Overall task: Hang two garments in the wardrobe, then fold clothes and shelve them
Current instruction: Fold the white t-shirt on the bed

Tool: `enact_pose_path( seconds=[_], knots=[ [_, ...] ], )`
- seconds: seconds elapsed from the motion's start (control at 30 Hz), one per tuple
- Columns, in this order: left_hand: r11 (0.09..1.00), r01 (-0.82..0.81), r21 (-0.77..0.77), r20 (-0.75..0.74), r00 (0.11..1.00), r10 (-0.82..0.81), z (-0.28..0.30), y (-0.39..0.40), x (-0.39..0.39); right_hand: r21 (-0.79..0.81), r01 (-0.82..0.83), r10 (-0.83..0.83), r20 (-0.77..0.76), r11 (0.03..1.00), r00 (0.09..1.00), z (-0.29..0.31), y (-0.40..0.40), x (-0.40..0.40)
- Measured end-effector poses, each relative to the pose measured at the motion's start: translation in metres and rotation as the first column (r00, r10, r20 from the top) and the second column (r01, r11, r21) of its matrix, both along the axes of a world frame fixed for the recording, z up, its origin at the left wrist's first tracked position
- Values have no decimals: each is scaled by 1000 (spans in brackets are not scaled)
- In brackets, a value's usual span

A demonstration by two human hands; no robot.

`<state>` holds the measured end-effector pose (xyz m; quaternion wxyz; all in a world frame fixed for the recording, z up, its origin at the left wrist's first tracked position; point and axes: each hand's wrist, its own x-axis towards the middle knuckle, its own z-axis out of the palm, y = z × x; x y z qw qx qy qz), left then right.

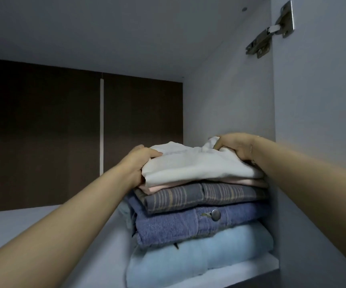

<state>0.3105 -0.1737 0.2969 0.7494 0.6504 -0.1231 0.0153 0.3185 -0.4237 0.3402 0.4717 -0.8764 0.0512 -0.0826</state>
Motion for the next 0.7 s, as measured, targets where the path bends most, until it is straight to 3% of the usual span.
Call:
enact_pose_path(
  seconds=[0.07,0.13,0.23,0.3,0.47,0.57,0.63,0.7],
  knots=[
    [998,-27,-53,60,998,30,14,2,13,114,-43,28,133,993,991,14,-1,5],
    [999,-31,-39,52,998,33,22,3,17,152,-28,2,173,988,985,26,3,7],
    [999,25,30,-64,998,-23,6,5,14,-202,88,-79,51,975,996,24,7,11],
    [996,83,-22,-106,991,-85,-8,7,2,-362,97,-120,-40,927,992,13,8,10],
    [955,248,-161,-20,967,-254,-16,18,-30,-342,91,-122,-71,935,990,2,5,2],
    [940,233,-251,-30,968,-248,-9,13,-54,-673,234,-220,108,702,970,4,5,-6],
    [964,187,-191,-4,981,-191,-8,10,-62,-734,290,-205,206,614,957,5,3,-9],
    [983,167,-78,33,986,-165,-12,8,-66,-781,265,-183,194,565,964,2,3,-13]
  ],
)
